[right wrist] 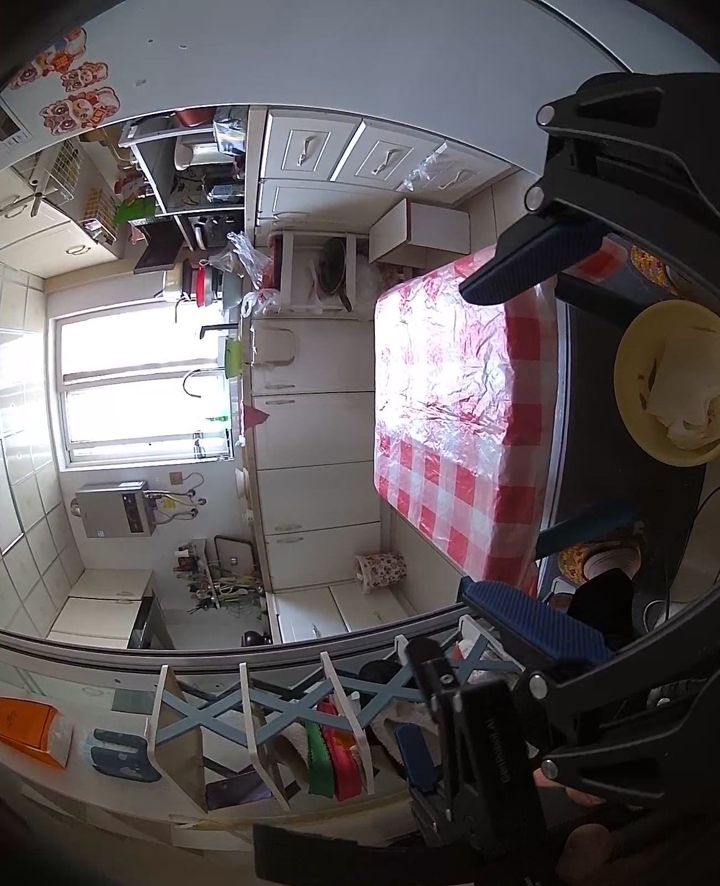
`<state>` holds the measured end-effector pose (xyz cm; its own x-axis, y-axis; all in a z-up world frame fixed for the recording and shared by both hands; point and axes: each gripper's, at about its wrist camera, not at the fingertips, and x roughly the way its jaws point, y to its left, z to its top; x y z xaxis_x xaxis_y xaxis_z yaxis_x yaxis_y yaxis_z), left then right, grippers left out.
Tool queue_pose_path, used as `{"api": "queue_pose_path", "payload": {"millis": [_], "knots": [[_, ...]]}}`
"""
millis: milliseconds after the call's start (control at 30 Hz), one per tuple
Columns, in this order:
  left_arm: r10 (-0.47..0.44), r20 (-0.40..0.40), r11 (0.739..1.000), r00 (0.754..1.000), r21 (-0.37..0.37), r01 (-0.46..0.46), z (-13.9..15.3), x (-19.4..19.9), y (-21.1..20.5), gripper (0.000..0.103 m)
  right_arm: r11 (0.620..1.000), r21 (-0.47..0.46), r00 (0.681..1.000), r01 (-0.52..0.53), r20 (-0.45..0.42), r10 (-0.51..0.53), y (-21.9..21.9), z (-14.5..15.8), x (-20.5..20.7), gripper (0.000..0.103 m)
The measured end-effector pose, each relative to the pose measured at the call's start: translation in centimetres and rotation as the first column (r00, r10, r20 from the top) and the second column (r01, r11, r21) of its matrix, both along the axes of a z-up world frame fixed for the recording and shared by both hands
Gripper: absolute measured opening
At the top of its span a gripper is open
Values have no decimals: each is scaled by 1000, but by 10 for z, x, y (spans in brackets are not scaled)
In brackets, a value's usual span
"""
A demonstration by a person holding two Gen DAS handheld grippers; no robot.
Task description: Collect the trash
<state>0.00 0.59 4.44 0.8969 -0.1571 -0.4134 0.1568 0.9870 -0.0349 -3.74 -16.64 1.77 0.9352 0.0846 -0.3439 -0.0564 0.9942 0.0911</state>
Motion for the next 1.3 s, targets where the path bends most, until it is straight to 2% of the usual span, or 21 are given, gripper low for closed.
{"api": "queue_pose_path", "payload": {"millis": [167, 300, 367, 700, 1300], "knots": [[-2, 4, 1000, 1000, 13, 2, 0, 0, 1, 95, 1000, 13, 1000, 8, -6, -8, -4, -1, 0, 96], [-22, -103, 1000, 994, 16, 24, -8, 13, -3, 95, 1000, 14, 1000, 7, -10, -7, -3, -3, 0, 96], [-2, -127, 999, 992, 46, 7, -14, 17, -5, 95, 1000, 15, 1000, 10, -13, -10, -3, -5, 1, 96], [49, -133, 997, 990, 61, -41, -21, 19, -1, 95, 999, 35, 999, 17, -49, -16, -5, -12, 6, 96], [57, -132, 996, 990, 78, -47, -21, 18, -3, 95, 999, 40, 996, 11, -84, -8, -2, -19, 8, 96]]}}
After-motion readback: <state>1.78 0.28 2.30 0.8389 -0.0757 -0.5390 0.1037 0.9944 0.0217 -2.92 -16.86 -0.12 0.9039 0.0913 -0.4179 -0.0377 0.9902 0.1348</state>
